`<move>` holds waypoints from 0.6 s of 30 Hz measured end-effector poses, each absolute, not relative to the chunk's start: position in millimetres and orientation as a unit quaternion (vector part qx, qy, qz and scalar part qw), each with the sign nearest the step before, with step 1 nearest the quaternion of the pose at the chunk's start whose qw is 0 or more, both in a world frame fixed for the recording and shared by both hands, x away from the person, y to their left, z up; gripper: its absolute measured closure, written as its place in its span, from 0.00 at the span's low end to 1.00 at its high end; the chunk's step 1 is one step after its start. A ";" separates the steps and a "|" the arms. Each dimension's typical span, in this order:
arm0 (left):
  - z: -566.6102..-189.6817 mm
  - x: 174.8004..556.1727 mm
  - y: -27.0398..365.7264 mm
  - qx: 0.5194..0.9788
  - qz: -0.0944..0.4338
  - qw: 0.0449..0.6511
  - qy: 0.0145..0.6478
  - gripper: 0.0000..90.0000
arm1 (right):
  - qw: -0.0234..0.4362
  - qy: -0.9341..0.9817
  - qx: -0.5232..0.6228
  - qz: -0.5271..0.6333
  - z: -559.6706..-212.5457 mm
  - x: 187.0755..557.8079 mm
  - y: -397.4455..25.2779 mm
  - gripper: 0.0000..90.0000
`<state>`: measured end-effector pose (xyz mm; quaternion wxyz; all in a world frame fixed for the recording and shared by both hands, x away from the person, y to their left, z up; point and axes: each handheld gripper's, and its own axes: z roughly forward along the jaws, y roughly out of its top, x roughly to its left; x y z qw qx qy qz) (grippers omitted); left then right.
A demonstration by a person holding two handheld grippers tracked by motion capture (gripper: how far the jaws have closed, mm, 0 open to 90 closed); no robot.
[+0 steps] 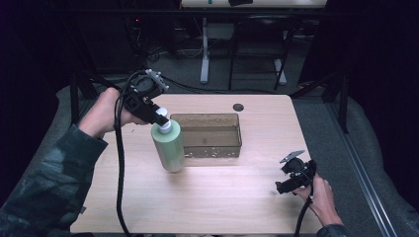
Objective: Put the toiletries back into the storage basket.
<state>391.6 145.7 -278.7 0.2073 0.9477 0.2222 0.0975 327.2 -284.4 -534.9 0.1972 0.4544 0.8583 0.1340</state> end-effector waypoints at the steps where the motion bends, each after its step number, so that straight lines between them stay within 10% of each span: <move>1: -277.4 391.5 145.1 0.948 0.100 0.207 0.221 0.70 | 0.198 0.859 0.453 0.133 -535.0 327.3 -284.2 0.00; 18: -259.5 391.3 141.0 0.949 0.112 0.205 0.211 0.70 | 0.196 0.861 0.451 0.131 -535.0 327.3 -283.5 0.00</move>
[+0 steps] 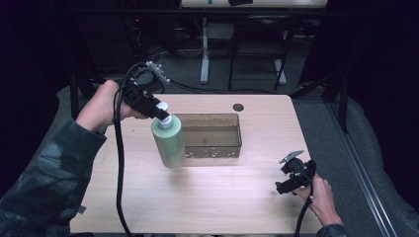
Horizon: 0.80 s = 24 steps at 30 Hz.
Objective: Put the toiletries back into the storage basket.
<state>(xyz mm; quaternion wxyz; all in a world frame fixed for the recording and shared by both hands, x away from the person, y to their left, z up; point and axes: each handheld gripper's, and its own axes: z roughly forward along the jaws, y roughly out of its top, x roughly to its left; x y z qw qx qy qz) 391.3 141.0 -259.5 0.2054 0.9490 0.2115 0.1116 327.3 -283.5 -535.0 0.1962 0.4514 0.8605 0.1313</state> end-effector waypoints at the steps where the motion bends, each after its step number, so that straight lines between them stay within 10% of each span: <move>1: -258.3 391.2 140.7 0.949 0.112 0.205 0.213 0.70 | 0.196 0.861 0.451 0.131 -535.0 327.3 -283.5 0.00; 24: -237.2 403.5 140.3 0.944 0.129 0.205 0.222 0.70 | 0.204 0.860 0.448 0.132 -533.9 327.0 -282.7 0.00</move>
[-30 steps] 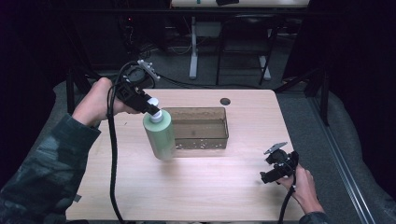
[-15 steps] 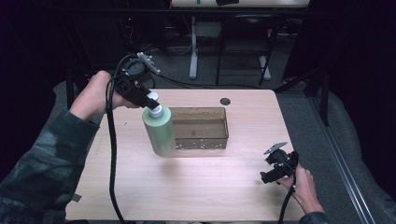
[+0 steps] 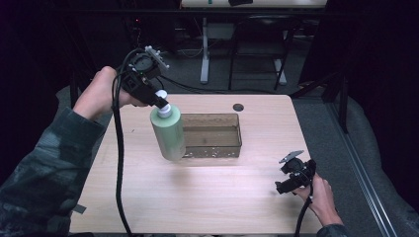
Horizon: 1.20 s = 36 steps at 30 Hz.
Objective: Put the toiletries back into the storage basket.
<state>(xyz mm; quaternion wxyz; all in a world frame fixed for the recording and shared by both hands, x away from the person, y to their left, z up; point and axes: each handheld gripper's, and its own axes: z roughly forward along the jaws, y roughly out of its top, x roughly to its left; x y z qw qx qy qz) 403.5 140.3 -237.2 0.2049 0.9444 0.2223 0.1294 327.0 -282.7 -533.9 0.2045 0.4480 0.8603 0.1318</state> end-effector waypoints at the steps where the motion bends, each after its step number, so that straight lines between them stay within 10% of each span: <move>1: -236.8 405.0 140.3 0.944 0.129 0.204 0.223 0.70 | 0.206 0.860 0.448 0.133 -533.9 327.0 -282.8 0.00; 36: -221.0 426.7 130.2 0.942 0.147 0.196 0.230 0.70 | 0.210 0.860 0.446 0.133 -532.6 326.3 -281.8 0.00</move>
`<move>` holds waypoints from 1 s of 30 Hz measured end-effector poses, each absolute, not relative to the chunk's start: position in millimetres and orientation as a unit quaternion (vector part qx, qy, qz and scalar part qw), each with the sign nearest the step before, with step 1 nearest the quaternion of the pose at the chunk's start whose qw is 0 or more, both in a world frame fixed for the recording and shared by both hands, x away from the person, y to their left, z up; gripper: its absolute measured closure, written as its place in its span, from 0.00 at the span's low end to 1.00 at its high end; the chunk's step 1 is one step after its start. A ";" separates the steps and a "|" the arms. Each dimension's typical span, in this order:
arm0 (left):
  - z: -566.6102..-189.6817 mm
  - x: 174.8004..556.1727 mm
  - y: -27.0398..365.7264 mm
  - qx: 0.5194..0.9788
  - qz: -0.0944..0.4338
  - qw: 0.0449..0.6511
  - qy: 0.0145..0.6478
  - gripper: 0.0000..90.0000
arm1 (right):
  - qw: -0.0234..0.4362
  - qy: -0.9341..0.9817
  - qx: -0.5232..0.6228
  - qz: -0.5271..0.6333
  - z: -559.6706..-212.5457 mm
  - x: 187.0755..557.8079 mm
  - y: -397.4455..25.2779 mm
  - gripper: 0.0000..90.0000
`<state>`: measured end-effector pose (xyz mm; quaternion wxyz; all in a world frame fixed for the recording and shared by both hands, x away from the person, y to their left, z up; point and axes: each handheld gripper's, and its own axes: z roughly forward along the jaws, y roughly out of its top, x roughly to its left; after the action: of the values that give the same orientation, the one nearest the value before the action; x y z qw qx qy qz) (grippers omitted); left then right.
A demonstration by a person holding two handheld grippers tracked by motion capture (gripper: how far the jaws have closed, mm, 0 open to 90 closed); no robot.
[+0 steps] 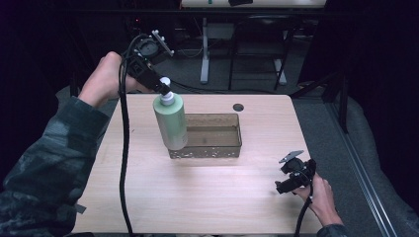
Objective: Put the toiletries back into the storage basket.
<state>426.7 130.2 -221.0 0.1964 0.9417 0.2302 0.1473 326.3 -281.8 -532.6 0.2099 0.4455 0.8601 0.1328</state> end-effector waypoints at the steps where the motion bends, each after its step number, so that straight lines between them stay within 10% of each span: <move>1: -220.7 427.7 130.1 0.941 0.148 0.198 0.231 0.70 | 0.210 0.860 0.445 0.133 -532.7 326.3 -281.7 0.00; 30: -218.4 453.9 121.1 0.937 0.162 0.195 0.239 0.70 | 0.209 0.861 0.444 0.132 -532.7 325.3 -281.0 0.00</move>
<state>453.9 121.1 -218.4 0.1945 0.9373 0.2393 0.1621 325.3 -281.0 -532.7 0.2086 0.4438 0.8615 0.1320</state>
